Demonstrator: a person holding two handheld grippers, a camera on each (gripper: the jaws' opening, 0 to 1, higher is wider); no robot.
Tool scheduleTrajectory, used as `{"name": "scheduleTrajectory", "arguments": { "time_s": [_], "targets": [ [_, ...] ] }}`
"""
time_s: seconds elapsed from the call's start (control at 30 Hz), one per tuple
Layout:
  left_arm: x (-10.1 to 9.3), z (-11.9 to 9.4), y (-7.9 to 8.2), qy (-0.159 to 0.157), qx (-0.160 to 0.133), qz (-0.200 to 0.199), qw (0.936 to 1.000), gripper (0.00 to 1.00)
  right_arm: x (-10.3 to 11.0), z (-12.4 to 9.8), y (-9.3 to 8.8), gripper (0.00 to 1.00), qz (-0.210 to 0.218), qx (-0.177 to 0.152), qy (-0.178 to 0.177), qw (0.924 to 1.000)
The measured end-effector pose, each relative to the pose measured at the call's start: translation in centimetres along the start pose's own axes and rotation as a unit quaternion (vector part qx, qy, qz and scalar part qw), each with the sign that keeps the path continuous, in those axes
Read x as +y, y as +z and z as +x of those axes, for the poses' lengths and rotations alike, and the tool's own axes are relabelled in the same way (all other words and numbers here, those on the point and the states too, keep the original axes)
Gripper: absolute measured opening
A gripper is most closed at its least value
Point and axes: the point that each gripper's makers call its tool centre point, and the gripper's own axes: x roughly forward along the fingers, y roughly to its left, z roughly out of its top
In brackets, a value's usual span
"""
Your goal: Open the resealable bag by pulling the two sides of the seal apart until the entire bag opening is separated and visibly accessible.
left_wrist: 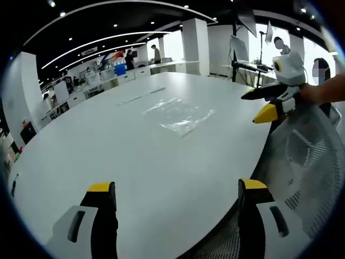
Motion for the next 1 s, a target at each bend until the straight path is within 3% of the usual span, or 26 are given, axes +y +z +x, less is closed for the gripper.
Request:
{"name": "scheduleTrajectory", "arguments": {
  "time_s": [1.0],
  "targets": [
    [0.18, 0.07, -0.11, 0.005, 0.004, 0.004, 1.0, 0.92, 0.15, 0.06, -0.24, 0.93, -0.002, 0.008, 0.005, 1.0]
  ]
}}
